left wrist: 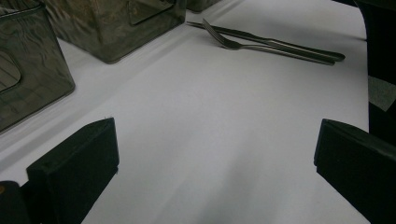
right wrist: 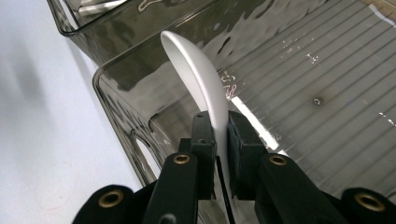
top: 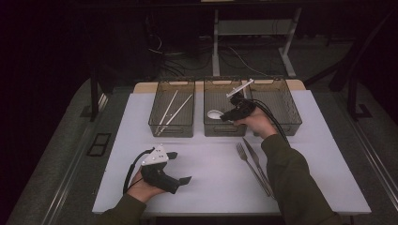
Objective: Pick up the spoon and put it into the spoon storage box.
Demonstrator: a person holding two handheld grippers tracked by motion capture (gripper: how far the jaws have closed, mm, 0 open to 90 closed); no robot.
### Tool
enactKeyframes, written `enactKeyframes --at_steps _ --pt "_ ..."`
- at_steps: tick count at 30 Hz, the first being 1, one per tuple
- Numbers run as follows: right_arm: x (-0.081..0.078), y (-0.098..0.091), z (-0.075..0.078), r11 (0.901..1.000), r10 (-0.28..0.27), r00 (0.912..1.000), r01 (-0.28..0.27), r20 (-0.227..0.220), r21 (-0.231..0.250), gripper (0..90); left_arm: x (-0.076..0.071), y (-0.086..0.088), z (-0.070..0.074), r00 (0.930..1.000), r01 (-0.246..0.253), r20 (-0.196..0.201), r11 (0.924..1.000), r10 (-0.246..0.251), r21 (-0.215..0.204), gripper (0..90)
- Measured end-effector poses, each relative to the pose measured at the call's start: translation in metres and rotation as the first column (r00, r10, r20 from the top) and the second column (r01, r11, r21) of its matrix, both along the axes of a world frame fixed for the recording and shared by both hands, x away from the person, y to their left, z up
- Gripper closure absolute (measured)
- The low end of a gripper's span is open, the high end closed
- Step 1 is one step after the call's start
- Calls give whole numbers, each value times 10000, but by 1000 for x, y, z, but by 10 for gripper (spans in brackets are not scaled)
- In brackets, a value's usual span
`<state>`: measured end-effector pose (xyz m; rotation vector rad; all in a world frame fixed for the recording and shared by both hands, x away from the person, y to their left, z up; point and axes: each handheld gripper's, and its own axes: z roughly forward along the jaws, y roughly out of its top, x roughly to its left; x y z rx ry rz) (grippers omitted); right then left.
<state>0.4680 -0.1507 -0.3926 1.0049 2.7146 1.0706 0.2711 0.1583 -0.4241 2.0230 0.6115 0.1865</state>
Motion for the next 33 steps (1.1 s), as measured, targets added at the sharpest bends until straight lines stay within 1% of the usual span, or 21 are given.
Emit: enactKeyframes --at_steps 4,7,9,12,17,20,22,25,27,30,33 --pt "-1 -1 0 10000 11 10000 -11 -11 -48 764 0 0 0 10000 3 10 10000 -3 -3 0" --pt "-2 -3 2 9994 -47 10000 47 13 336 748 0 0 0 10000 -10 -31 10000 10 -29 0" --pt "-3 -4 4 9992 -99 9999 96 72 400 733 0 0 0 10000 4 -3 10000 -4 -10 0" --pt "-4 -5 8 9978 -143 9999 138 70 656 699 0 0 0 10000 -1 16 10000 1 -14 0" --pt "-8 -10 18 9909 -124 9997 97 186 1346 591 0 0 0 10000 -24 0 10000 24 -32 0" --pt "-14 -14 26 9881 -100 9994 48 332 1538 536 -1 -1 0 10000 -77 -27 9999 77 -111 0" --pt "-18 -17 30 9866 -97 9994 40 347 1633 503 -1 -1 0 9999 -94 -48 9999 93 -103 0" --pt "-26 -24 36 9850 -93 9987 5 503 1723 461 0 0 0 10000 -76 -19 10000 76 -22 0" --pt "-32 -28 40 9846 -170 9972 41 725 1746 442 0 0 0 10000 -91 -29 10000 91 -32 0" --pt "-42 -35 43 9837 -34 9953 -142 972 1792 443 0 1 0 9999 -102 -41 9999 102 -24 0" --pt "-52 -41 43 9840 -88 9939 -109 1097 1779 433 0 1 -1 9999 -125 -37 9999 125 -57 0"
